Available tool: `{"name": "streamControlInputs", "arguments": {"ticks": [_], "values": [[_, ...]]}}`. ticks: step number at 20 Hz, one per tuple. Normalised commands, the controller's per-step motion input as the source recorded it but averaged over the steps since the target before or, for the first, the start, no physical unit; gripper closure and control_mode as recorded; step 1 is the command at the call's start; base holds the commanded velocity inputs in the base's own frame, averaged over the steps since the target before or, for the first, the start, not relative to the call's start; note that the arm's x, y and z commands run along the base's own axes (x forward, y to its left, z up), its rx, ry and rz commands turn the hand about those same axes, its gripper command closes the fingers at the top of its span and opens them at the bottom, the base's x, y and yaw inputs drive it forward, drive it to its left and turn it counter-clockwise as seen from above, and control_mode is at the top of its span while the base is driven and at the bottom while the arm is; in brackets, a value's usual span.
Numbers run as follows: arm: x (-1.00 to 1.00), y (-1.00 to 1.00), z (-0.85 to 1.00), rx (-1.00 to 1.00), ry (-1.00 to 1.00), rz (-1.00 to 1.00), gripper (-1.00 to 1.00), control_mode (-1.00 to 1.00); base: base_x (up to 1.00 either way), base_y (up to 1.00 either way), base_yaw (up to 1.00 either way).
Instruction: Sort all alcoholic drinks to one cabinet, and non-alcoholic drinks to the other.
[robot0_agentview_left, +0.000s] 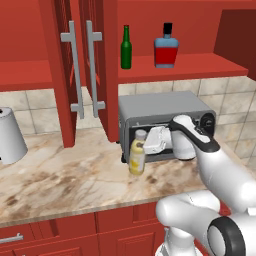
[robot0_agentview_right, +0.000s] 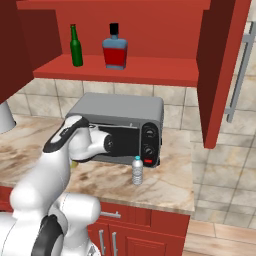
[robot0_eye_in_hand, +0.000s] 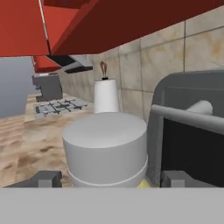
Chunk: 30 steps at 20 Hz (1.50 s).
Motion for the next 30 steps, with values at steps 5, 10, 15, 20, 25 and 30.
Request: {"name": "streamControlInputs", "arguments": {"ticks": [5, 10, 15, 20, 25, 30], "values": [[-0.20, -0.17, 0.51, 0.10, 0.00, 0.00, 1.00, -1.00, 0.00, 0.00, 0.00], [-0.22, -0.09, 0.65, 0.05, 0.00, 0.00, 1.00, -1.00, 0.00, 0.00, 0.00], [-0.25, -0.04, 0.58, 0.01, 0.00, -0.01, 1.00, -1.00, 0.00, 0.00, 0.00], [-0.28, -0.05, 0.31, 0.00, 0.00, -0.01, 1.00, -1.00, 0.00, 0.00, 0.00], [-0.18, -0.02, 0.08, 0.00, 0.00, 0.00, 1.00, -1.00, 0.00, 0.00, 0.00], [-0.02, 0.00, 0.00, 0.00, 0.00, 0.00, 1.00, -1.00, 0.00, 0.00, 0.00]]}}
